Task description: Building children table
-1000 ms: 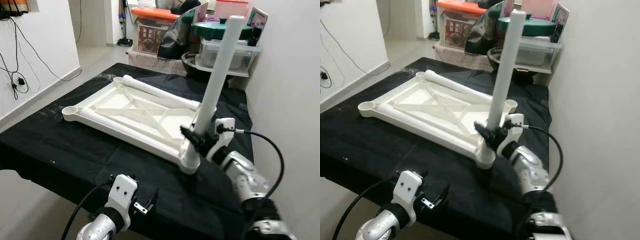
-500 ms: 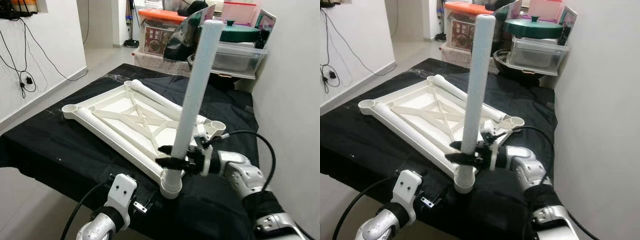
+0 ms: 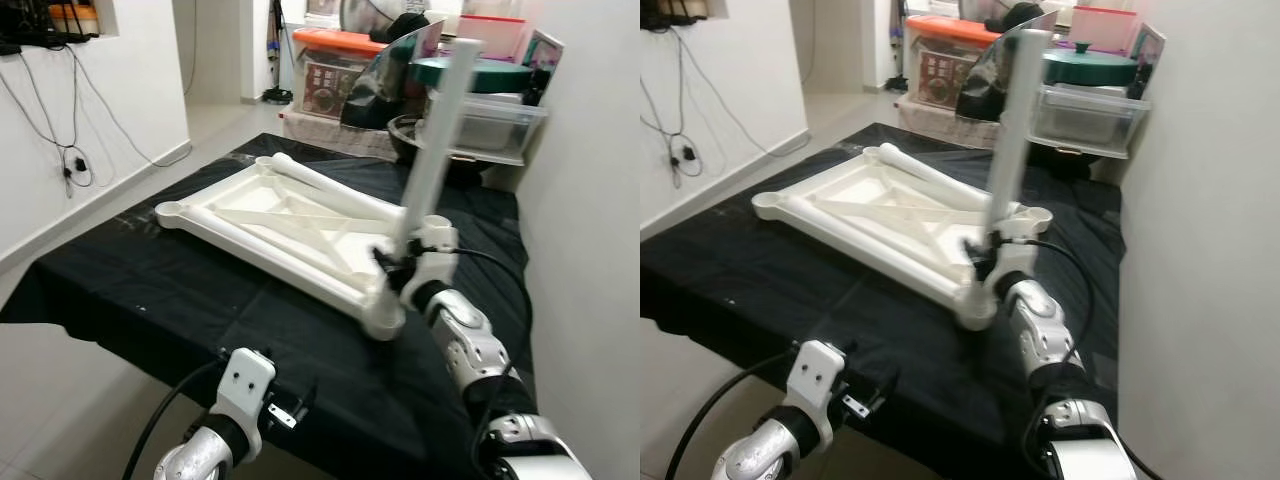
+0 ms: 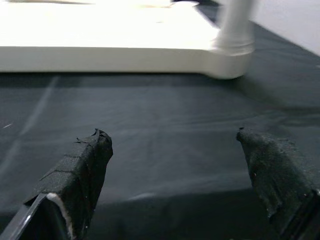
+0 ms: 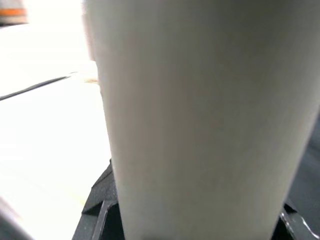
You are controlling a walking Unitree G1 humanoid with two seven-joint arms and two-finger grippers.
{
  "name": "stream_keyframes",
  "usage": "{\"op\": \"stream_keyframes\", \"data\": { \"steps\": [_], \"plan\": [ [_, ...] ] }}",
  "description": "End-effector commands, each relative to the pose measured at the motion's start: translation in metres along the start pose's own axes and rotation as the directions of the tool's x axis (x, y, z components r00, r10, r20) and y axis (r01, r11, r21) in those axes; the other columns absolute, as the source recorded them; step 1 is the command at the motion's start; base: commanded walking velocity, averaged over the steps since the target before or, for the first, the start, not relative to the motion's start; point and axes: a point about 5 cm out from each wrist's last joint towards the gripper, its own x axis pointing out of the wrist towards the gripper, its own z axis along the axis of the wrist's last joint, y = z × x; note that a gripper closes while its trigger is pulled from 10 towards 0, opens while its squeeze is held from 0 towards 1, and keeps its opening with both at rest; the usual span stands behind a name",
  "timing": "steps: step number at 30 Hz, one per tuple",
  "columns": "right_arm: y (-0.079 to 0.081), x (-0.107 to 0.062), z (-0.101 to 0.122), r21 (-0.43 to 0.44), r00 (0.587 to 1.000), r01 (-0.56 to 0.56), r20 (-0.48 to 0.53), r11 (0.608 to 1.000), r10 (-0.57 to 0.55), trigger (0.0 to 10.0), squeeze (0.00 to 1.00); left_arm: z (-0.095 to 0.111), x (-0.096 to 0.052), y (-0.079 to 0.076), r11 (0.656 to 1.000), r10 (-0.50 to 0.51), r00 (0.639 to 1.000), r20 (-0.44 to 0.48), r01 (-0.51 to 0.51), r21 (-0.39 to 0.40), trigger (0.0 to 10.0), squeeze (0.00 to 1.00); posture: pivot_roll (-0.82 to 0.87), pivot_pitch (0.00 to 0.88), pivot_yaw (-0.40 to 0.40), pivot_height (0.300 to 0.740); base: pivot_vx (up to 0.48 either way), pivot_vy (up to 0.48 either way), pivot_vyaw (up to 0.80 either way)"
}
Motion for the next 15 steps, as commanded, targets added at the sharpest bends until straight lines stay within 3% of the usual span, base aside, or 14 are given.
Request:
{"op": "stream_keyframes", "data": {
  "steps": [1, 2, 3, 4, 9, 10, 12, 13, 14, 15],
  "plan": [
    [-0.026, -0.008, -0.006, -0.013, 0.974, 0.226, -0.011, 0.974, -0.226, 0.0, 0.0, -0.003, 0.001, -0.001, 1.0, -0.01, 1.0, -0.014, 0.01, -0.008, 10.0, 0.0, 0.22, 0.0, -0.095, 0.74, 0.0, 0.0, 0.0],
    [-0.03, -0.017, -0.013, 0.019, 0.936, 0.35, -0.041, 0.937, -0.349, 0.0, 0.0, -0.003, 0.001, -0.001, 1.0, -0.011, 1.0, -0.014, 0.011, -0.007, 10.0, 0.0, 0.22, 0.0, -0.096, 0.74, 0.0, 0.0, 0.0],
    [-0.03, -0.017, -0.013, 0.019, 0.936, 0.35, -0.041, 0.937, -0.349, 0.0, 0.0, -0.003, 0.001, -0.001, 1.0, -0.011, 1.0, -0.014, 0.011, -0.007, 10.0, 0.0, 0.22, 0.0, -0.096, 0.74, 0.0, 0.0, 0.0],
    [-0.027, -0.023, -0.02, 0.04, 0.905, 0.423, -0.08, 0.905, -0.419, 0.0, 0.0, -0.003, 0.0, -0.001, 1.0, -0.011, 1.0, -0.014, 0.01, -0.007, 10.0, 0.0, 0.22, 0.0, -0.095, 0.74, 0.0, 0.0, 0.0],
    [-0.011, -0.026, -0.027, 0.079, 0.888, 0.453, -0.127, 0.888, -0.442, 0.0, 0.0, -0.002, 0.001, -0.001, 1.0, -0.011, 1.0, -0.013, 0.011, -0.007, 10.0, 0.0, 0.22, 0.0, -0.094, 0.74, 0.0, 0.0, 0.0],
    [0.001, -0.02, -0.023, 0.105, 0.928, 0.369, -0.087, 0.924, -0.361, 10.0, 1.0, -0.002, 0.001, -0.001, 1.0, -0.011, 1.0, -0.013, 0.011, -0.007, 10.0, 0.0, 0.22, 0.0, -0.096, 0.74, 0.0, 0.0, 0.0],
    [0.001, -0.02, -0.023, 0.105, 0.928, 0.369, -0.087, 0.924, -0.361, 10.0, 1.0, -0.002, 0.001, -0.001, 1.0, -0.011, 1.0, -0.013, 0.011, -0.007, 10.0, 0.0, 0.22, 0.0, -0.096, 0.74, 0.0, 0.0, 0.0],
    [0.016, -0.014, -0.019, 0.151, 0.966, 0.259, -0.045, 0.954, -0.255, 10.0, 1.0, -0.002, 0.001, -0.001, 1.0, -0.01, 1.0, -0.014, 0.01, -0.007, 10.0, 0.0, 0.22, 0.0, -0.098, 0.74, 0.0, 0.0, 0.0],
    [0.016, -0.014, -0.019, 0.151, 0.966, 0.259, -0.045, 0.954, -0.255, 10.0, 1.0, -0.002, 0.001, -0.001, 1.0, -0.01, 1.0, -0.014, 0.01, -0.007, 10.0, 0.0, 0.22, 0.0, -0.098, 0.74, 0.0, 0.0, 0.0],
    [0.027, -0.009, -0.011, 0.165, 0.989, 0.142, 0.024, 0.976, -0.148, 10.0, 1.0, -0.002, 0.001, -0.001, 1.0, -0.01, 1.0, -0.014, 0.01, -0.007, 10.0, 0.0, 0.22, 0.0, -0.099, 0.74, 0.0, 0.0, 0.0]
  ]
}}
